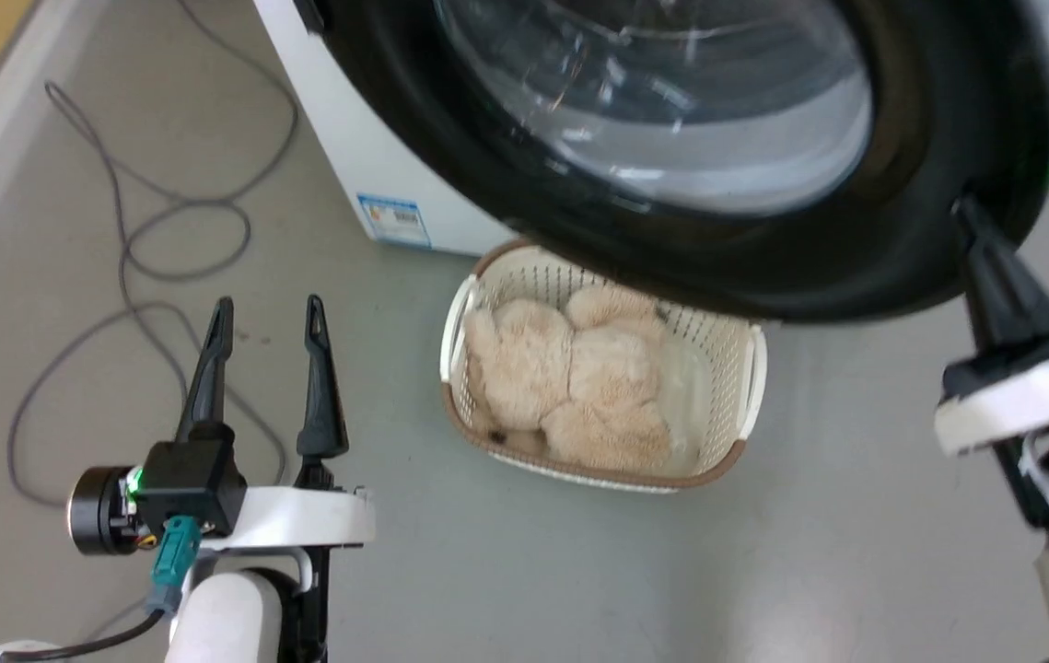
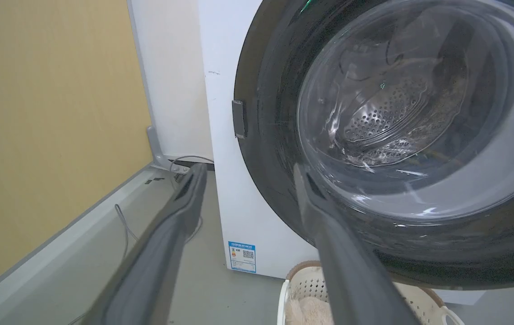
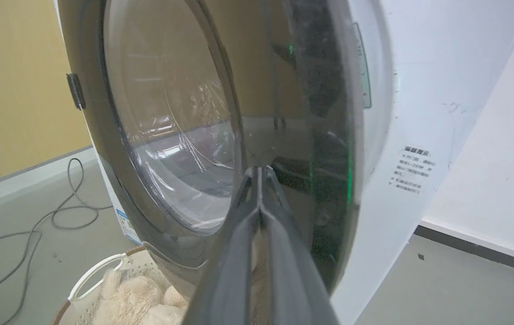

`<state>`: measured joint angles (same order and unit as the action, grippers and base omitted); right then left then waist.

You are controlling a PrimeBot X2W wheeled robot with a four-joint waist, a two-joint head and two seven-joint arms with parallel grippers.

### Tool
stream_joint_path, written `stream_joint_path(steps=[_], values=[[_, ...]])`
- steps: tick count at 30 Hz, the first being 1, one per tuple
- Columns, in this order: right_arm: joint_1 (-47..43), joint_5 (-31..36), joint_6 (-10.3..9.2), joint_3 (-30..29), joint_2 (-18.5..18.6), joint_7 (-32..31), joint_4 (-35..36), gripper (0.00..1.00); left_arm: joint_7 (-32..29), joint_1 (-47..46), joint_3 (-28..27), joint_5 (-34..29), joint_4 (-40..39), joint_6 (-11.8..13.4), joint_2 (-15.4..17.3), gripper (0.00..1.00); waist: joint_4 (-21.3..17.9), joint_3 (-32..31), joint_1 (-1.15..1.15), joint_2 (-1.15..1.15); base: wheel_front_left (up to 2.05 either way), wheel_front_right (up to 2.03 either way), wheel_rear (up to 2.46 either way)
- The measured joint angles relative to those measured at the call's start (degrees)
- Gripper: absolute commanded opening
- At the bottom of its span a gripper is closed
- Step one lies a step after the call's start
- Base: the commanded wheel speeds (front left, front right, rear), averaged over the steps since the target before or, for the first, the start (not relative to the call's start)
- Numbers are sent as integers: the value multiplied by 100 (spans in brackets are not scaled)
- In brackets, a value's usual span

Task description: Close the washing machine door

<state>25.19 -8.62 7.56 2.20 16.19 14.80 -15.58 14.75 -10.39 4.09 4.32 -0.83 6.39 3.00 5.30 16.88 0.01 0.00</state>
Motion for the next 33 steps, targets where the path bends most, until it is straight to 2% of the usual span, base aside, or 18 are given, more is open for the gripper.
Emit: stream_joint_path(steps=[5,13,22,29,33], values=[[605,55,2,-269,5,0,-446,0,0,-136,65,43,5,9,-5,100,69,291,0,0,0,0,0],[1317,170,1,-742,52,0,-1062,0,0,-260,159,289,-2,158,-12,100,173,521,0,0,0,0,0],[1980,437,-1,-954,143,0,-1728,0,0,-346,201,353,7,211,-14,100,197,649,0,0,0,0,0],[2102,513,-2,-1003,80,0,-1845,0,0,-359,145,393,60,250,-15,100,150,575,0,0,0,0,0],[2005,516,-2,-985,20,0,-1627,0,0,-306,40,379,138,247,-16,100,75,396,0,0,0,0,0]])
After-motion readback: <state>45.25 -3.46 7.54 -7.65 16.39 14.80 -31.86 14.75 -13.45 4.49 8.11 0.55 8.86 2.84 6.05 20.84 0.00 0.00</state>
